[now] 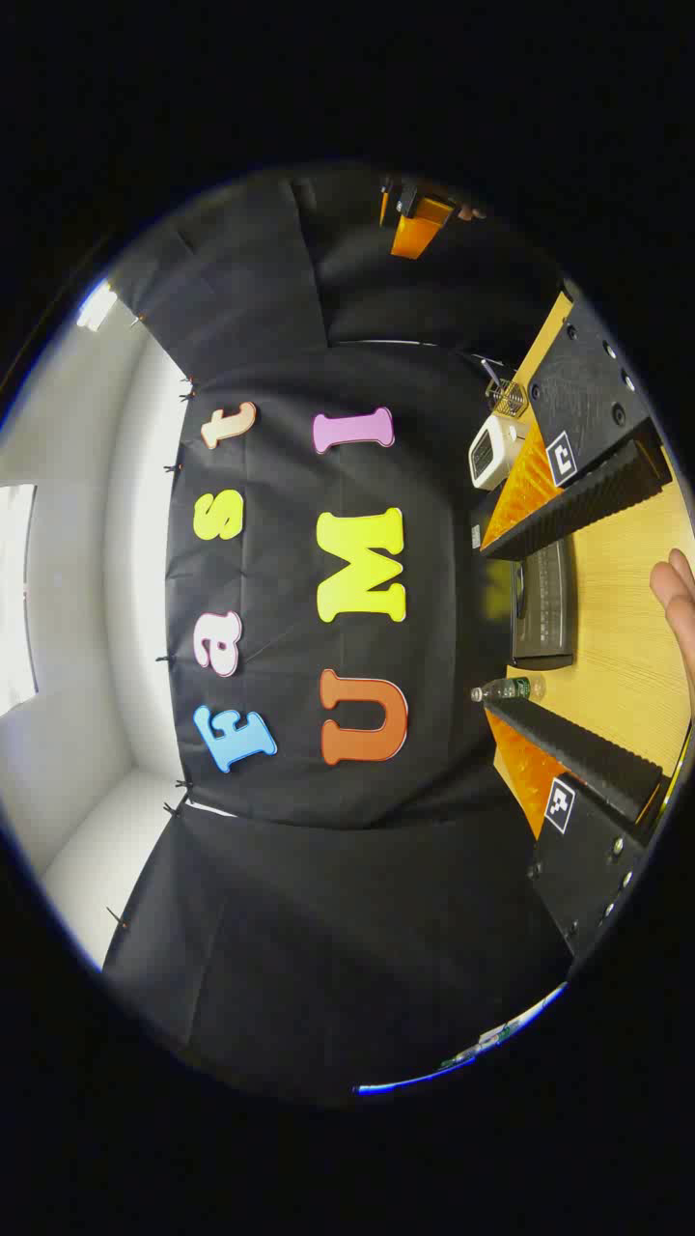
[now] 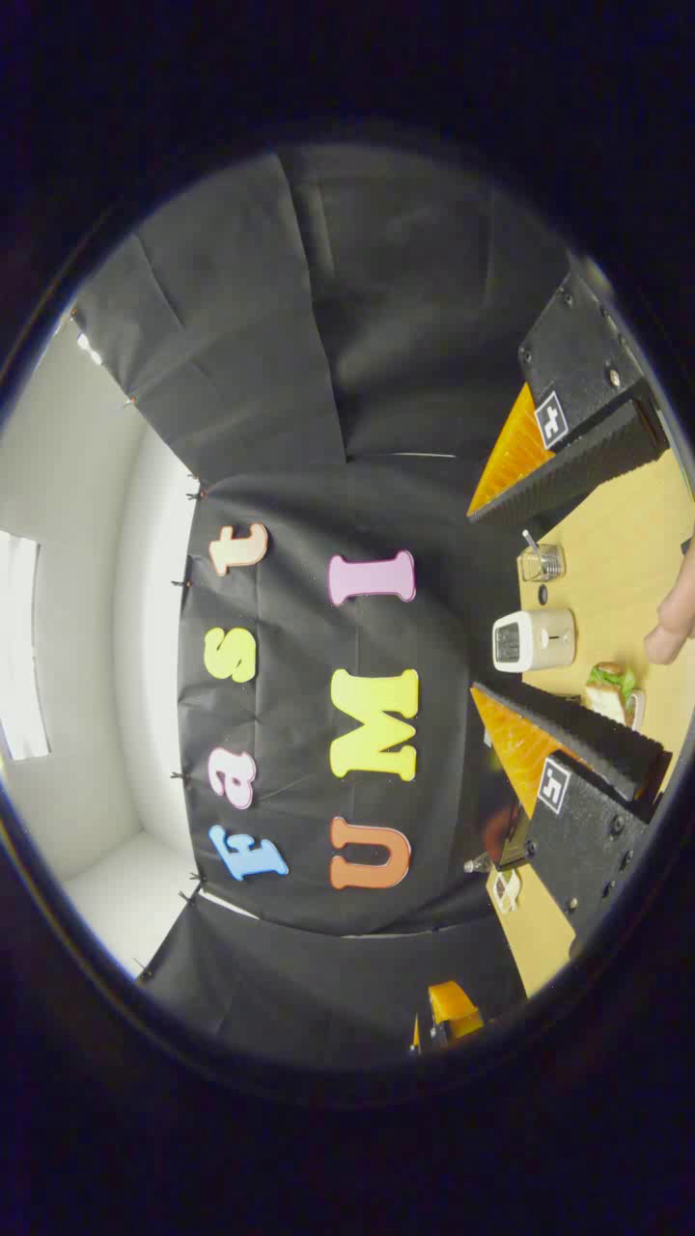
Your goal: Open the electric oven with the left hand, put the food in, and close the electric oven.
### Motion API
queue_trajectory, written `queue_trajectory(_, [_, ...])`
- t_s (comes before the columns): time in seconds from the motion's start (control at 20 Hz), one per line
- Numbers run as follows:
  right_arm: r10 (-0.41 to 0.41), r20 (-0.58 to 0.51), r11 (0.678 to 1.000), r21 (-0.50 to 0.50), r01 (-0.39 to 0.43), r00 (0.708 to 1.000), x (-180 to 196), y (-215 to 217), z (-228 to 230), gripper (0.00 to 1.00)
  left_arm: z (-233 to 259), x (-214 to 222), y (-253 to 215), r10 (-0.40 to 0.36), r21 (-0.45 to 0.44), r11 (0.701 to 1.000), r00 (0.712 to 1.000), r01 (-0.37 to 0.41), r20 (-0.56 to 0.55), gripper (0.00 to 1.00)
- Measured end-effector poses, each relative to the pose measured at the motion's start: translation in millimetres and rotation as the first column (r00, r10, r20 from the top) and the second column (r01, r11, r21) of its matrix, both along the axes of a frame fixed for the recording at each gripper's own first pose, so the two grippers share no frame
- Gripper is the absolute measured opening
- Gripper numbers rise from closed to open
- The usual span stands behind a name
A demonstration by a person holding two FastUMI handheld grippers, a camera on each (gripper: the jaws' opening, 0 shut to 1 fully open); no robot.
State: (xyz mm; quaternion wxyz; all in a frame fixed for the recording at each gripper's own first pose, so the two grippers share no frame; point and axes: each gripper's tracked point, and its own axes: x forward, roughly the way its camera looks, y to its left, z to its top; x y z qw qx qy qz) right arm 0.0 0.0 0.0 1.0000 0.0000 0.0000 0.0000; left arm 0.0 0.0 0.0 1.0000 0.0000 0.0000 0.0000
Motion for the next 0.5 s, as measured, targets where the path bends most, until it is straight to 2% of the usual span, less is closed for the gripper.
queue_trajectory(0.15, [0.003, -0.018, 1.000, 0.001, -0.003, 1.000, 0.4, -3.6, -8.0, 0.90, -8.6, 4.0, -6.9, -0.013, -0.013, 1.000, 1.000, 0.013, -0.013, 0.94])
queue_trajectory(0.5, [-0.020, -0.015, 1.000, -0.006, 0.019, 1.000, 1.1, -15.7, -13.9, 0.90, -17.3, 11.0, -19.9, -0.037, 0.026, 0.999, 0.999, 0.037, -0.031, 0.94])
